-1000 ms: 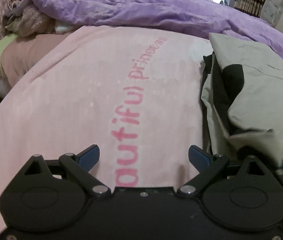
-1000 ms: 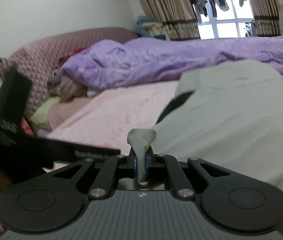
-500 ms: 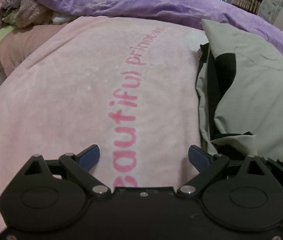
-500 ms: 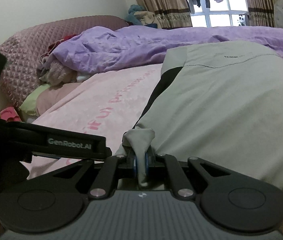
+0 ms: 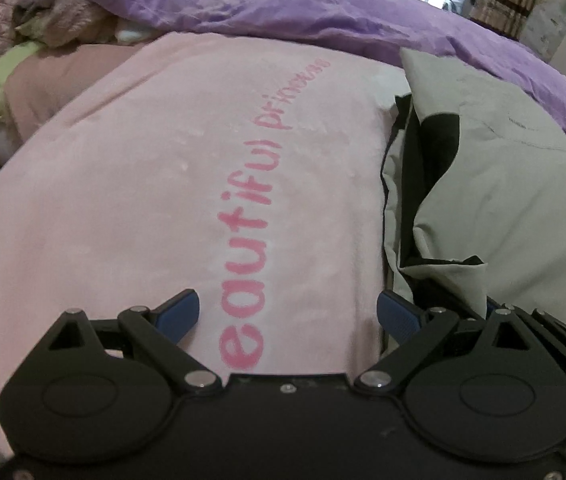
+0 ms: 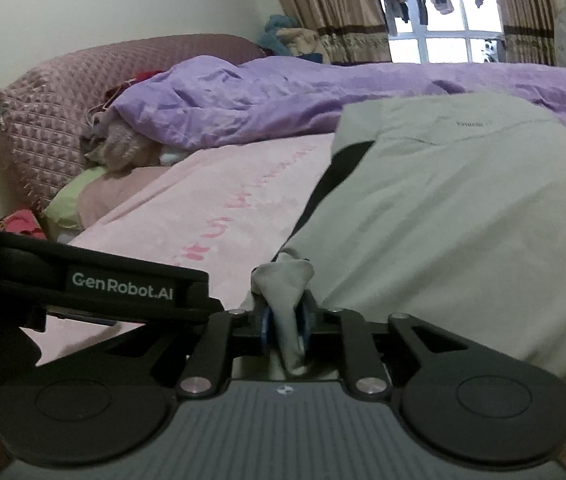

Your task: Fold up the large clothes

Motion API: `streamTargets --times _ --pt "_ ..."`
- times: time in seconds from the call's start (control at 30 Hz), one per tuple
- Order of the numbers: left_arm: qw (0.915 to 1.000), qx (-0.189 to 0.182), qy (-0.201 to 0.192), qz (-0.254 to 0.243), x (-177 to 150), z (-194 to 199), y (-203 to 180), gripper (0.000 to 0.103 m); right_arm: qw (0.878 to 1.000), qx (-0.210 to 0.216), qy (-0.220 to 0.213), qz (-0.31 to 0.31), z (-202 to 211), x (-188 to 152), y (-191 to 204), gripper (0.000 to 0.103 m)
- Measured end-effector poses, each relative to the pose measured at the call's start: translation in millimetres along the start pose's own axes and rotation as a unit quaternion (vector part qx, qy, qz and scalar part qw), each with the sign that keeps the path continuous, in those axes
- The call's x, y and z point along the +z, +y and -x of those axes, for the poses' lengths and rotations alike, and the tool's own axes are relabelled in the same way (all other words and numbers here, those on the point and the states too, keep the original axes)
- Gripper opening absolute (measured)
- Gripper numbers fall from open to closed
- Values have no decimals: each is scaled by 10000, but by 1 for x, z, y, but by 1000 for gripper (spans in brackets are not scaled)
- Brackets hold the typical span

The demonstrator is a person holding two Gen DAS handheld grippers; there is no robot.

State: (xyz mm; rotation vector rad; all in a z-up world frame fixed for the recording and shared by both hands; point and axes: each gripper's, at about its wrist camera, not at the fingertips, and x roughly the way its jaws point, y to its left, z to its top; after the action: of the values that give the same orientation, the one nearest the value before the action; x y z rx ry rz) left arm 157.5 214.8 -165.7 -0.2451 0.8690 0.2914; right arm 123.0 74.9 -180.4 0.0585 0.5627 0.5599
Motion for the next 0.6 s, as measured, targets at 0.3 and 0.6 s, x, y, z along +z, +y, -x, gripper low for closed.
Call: streamTargets --times 0.3,0.6 --pt "9942 -502 -946 -63 26 68 -29 98 9986 64 -534 15 80 55 -29 67" --pt "9931 -601 -648 -765 18 27 -90 98 9900 -967 -511 -889 109 43 -106 4"
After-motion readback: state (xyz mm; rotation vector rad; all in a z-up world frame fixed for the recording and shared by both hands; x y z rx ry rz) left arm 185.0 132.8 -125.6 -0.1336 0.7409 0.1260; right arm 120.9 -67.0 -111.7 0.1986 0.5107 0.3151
